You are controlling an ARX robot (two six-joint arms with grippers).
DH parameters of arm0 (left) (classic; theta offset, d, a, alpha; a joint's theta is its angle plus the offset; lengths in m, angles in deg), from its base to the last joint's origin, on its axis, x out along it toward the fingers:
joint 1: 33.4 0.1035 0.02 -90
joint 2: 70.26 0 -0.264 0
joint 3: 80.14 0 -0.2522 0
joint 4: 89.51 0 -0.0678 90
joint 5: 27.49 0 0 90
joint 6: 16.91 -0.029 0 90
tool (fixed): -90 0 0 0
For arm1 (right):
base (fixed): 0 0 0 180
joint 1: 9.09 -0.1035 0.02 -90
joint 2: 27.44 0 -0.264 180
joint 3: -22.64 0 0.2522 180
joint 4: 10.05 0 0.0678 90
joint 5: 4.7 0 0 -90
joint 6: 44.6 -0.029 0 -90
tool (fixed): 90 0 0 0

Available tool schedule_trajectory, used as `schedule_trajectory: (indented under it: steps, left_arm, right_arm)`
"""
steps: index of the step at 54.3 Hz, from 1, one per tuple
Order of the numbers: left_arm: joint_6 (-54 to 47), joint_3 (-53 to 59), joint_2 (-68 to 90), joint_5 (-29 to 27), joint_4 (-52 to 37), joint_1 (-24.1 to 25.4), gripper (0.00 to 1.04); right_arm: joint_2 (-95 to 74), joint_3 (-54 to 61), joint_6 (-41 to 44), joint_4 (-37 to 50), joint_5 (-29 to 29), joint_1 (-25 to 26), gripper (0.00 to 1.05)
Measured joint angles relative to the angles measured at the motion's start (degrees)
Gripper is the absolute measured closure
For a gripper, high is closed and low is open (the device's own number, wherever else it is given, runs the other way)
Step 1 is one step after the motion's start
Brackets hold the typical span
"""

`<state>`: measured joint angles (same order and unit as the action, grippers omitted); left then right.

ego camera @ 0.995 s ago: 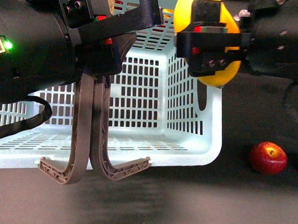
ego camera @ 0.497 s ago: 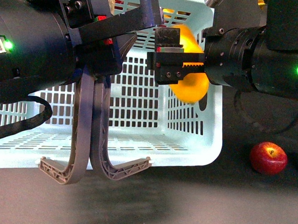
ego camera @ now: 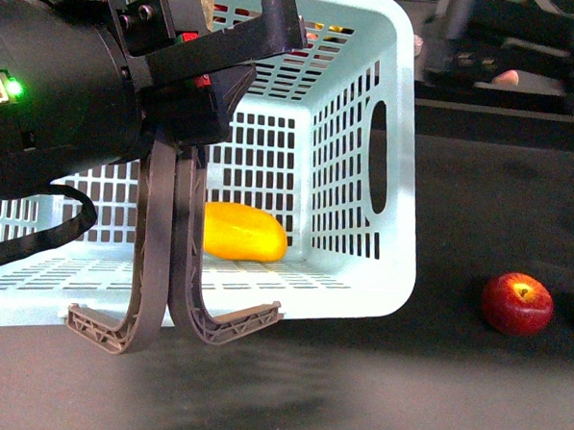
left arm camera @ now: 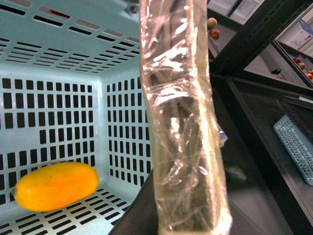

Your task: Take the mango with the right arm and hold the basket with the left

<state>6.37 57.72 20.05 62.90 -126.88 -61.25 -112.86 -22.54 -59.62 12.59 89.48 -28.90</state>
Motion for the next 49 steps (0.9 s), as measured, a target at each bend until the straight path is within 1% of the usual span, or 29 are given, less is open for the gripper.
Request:
schedule_trajectory:
  steps: [11,17,20,25,27,47,49]
  left_arm:
    - [0.2,0.0,0.0,0.2,0.0,0.0,0.96]
    - [0.2,0.0,0.0,0.4,0.0,0.0,0.96]
    - [0.3,0.0,0.0,0.6,0.0,0.0,0.96]
    - [0.3,0.0,0.0,0.7,0.0,0.0,0.96]
    - [0.3,0.0,0.0,0.6,0.0,0.0,0.96]
    - [0.3,0.0,0.0,0.3,0.0,0.0,0.96]
    - [0.3,0.0,0.0,0.3,0.0,0.0,0.96]
  right_arm:
    - [15.9,10.5,-0.3,-5.2,-0.1,5.8,0.08]
    - [25.6,14.8,-0.8,-10.5,-0.6,9.7,0.08]
    - [32.3,17.4,-1.0,-14.7,0.3,11.6,0.08]
    - [40.9,20.5,-2.4,-20.8,2.8,12.9,0.08]
    - [42.9,21.2,-2.7,-21.8,2.9,13.1,0.08]
    - [45.0,21.5,-3.9,-22.1,3.1,13.4,0.08]
    - [44.4,22.4,-2.3,-19.1,2.5,13.6,0.11]
